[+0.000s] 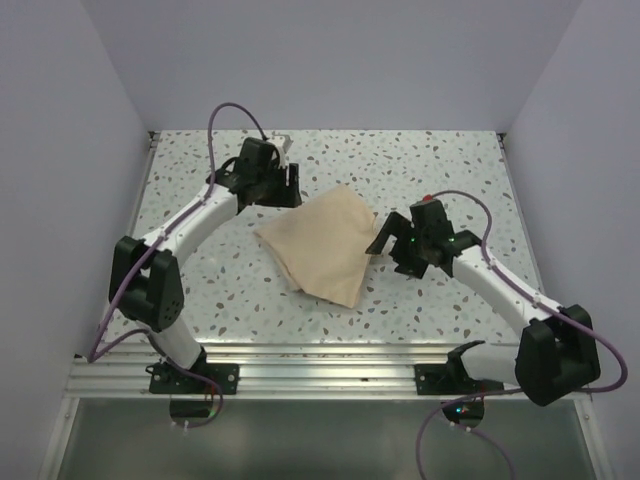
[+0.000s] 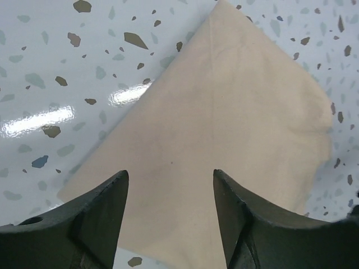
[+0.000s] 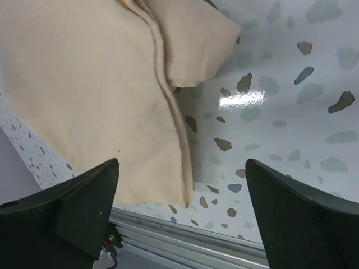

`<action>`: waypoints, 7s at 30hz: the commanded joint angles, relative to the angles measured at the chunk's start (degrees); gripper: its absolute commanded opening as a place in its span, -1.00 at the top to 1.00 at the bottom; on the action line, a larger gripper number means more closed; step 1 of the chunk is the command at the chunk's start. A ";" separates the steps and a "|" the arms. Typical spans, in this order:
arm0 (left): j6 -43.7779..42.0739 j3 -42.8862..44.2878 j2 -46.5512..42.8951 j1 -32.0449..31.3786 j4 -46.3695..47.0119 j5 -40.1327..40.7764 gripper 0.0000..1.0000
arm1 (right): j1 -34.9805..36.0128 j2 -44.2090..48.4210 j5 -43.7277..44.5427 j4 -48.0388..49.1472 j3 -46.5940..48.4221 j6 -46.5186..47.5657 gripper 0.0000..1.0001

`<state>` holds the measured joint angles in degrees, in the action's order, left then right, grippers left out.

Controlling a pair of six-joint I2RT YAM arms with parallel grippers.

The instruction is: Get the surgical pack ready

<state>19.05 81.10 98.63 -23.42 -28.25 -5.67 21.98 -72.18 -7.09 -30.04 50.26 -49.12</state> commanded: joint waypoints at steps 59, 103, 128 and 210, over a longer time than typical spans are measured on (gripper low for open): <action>58.54 -58.41 -51.26 -27.36 23.93 -3.66 0.45 | 13.35 8.81 6.65 19.23 -7.72 -21.10 1.00; 94.25 -53.43 28.98 -37.06 115.43 52.52 1.00 | 13.27 17.95 -0.73 7.54 -18.79 -27.25 1.00; 82.64 -50.59 28.74 -33.18 115.88 45.32 1.00 | 13.27 3.11 -4.51 10.97 -7.21 -23.57 1.00; 60.43 -44.64 -30.95 -27.74 2.21 17.80 0.90 | 12.30 -4.64 -0.64 7.54 1.44 -26.54 1.00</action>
<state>86.00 29.85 70.06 -53.76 -6.20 12.08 33.76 -79.20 -8.54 -20.88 54.57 -74.11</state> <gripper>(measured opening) 0.047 0.034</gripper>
